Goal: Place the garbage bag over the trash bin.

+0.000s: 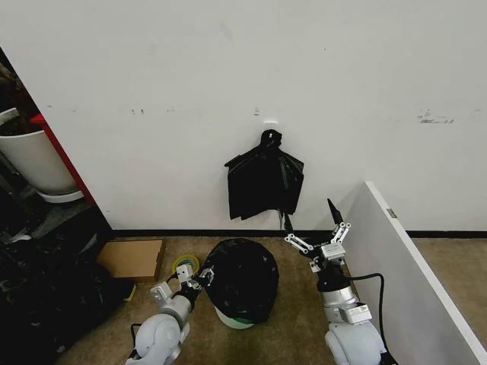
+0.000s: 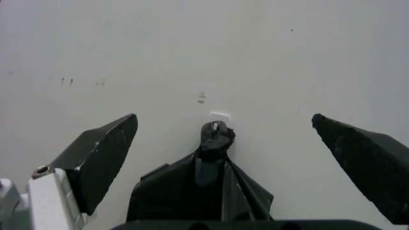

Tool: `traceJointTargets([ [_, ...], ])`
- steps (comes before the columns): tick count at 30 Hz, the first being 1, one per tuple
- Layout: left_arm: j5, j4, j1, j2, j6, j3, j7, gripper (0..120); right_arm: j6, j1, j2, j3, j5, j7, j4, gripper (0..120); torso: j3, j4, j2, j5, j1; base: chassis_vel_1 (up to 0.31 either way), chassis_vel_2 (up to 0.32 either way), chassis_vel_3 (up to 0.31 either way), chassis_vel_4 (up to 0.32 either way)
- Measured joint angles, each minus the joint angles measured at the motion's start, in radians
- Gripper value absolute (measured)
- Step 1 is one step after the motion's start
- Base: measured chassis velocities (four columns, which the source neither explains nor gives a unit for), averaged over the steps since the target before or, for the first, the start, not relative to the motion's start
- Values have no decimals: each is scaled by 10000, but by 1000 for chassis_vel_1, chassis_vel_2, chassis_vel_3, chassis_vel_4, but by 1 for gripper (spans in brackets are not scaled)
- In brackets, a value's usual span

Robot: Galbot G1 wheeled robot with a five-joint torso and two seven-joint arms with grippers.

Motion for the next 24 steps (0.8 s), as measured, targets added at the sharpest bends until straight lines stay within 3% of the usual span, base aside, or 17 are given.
traceJointTargets([
  [1, 0, 0, 0, 0, 0, 0, 0, 55, 0, 0, 0, 0, 0, 0, 0, 100, 0, 0, 0, 0, 0, 0, 0, 0, 0],
  [6, 213, -618, 341, 197, -53, -95, -1, 77, 8, -17, 37, -20, 8, -5, -11, 100, 0, 0, 0, 0, 0, 0, 0, 0, 0],
  [10, 886, -1044, 661, 272, -541, -138, -213, 90, 8, -7, 62, -7, 65, -6, -56, 100, 0, 0, 0, 0, 0, 0, 0, 0, 0],
  [14, 2710, -1285, 1049, 240, -2659, -206, -108, 99, -35, 3, 118, 18, 311, -8, -115, 100, 0, 1, 0, 0, 0, 0, 0, 0, 0],
  [16, 4829, -1529, 1301, 78, -4659, -361, -47, 100, -290, -65, 135, 37, 759, -129, -85, 100, 1, 2, 0, 1, 0, 0, 0, 0, 0],
  [17, 4829, -1529, 1301, 78, -4659, -361, -47, 100, -290, -65, 135, 37, 759, -129, -85, 100, 1, 2, 0, 1, 0, 0, 0, 0, 0],
  [19, 6243, -1778, 1370, -148, -5752, -429, -468, 100, -616, -142, 196, 46, 1051, -196, -42, 100, 0, 1, 1, 0, 0, 0, 0, 0, 0],
  [21, 6889, -1856, 1377, -287, -6330, -465, -732, 100, -809, -202, 287, 47, 1148, -180, -50, 100, 1, 0, 0, 0, 0, 0, 0, 0, 0],
  [22, 7684, -2033, 1446, -485, -7059, -524, -1123, 100, -1202, -315, 497, 47, 1095, -33, -82, 100, 0, -1, 0, -1, 0, 0, 0, 0, 0],
  [24, 8005, -2265, 1689, -607, -7521, -579, -1378, 100, -1781, -499, 711, 16, 871, 214, -76, 100, 1, -1, 0, 1, 0, 0, 0, 0, 0],
])
